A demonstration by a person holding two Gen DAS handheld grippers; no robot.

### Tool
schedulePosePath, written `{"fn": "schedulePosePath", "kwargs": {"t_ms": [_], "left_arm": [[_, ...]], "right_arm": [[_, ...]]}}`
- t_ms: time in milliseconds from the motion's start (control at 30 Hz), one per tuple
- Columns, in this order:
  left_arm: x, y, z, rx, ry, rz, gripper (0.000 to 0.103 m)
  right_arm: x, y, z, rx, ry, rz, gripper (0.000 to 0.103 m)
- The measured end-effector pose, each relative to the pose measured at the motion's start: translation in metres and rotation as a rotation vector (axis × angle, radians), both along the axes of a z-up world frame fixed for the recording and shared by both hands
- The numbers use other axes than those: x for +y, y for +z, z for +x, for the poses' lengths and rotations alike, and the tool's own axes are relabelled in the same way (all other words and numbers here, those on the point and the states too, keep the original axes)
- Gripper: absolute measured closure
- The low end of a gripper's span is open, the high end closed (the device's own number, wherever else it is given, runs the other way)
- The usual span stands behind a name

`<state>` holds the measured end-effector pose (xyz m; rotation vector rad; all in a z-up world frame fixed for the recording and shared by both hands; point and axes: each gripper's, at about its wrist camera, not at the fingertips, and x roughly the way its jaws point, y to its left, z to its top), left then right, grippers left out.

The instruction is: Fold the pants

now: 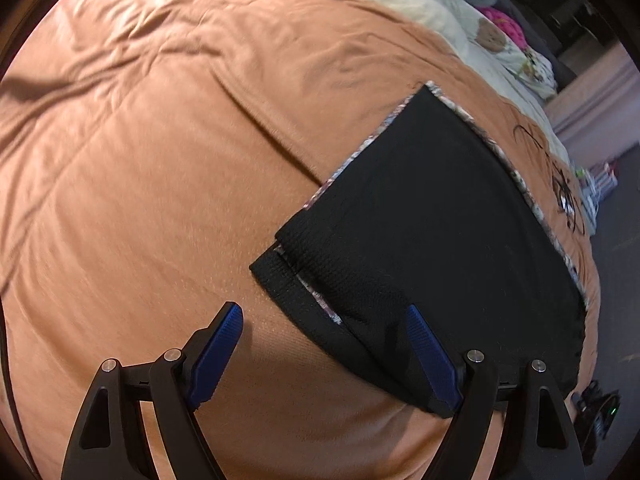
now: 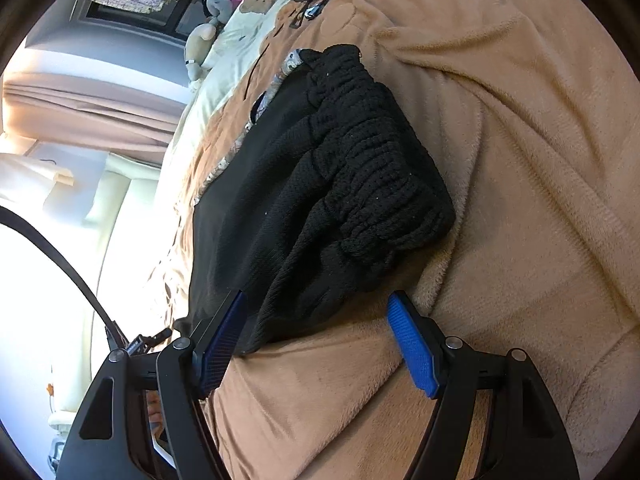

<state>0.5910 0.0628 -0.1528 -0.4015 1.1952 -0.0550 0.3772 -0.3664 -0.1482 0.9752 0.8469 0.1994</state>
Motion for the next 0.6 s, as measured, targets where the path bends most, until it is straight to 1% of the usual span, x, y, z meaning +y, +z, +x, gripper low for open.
{"fn": "schedulePosePath", "kwargs": {"t_ms": [167, 233, 300, 333, 367, 433, 467, 500, 600], "left_arm": [[0.011, -0.010, 0.007, -0.020, 0.085, -0.107, 0.018], [0.010, -0.013, 0.011, -0.026, 0.105, -0.112, 0.018], [0.008, -0.018, 0.013, -0.013, 0.118, -0.105, 0.019], [0.009, -0.023, 0.013, 0.000, 0.140, -0.096, 0.023], [0.009, -0.024, 0.011, 0.002, 0.155, -0.083, 0.036], [0.012, -0.027, 0.006, 0.008, 0.180, -0.060, 0.047], [0.013, -0.029, 0.004, 0.003, 0.184, -0.074, 0.047], [0.016, -0.030, 0.002, -0.006, 0.187, -0.090, 0.047], [0.023, -0.033, 0.001, -0.023, 0.193, -0.122, 0.047]], "right_arm": [[0.009, 0.005, -0.009, -0.011, -0.033, -0.022, 0.032], [0.010, 0.005, -0.013, -0.010, -0.045, -0.022, 0.032], [0.012, 0.006, -0.017, -0.009, -0.044, -0.029, 0.032], [0.013, 0.007, -0.018, -0.010, -0.044, -0.032, 0.032], [0.014, 0.007, -0.018, -0.012, -0.045, -0.034, 0.032], [0.014, 0.009, -0.020, -0.015, -0.051, -0.046, 0.039], [0.014, 0.008, -0.019, -0.011, -0.052, -0.057, 0.046], [0.012, 0.008, -0.020, -0.012, -0.051, -0.061, 0.049], [0.010, 0.005, -0.022, -0.017, -0.052, -0.039, 0.049]]}}
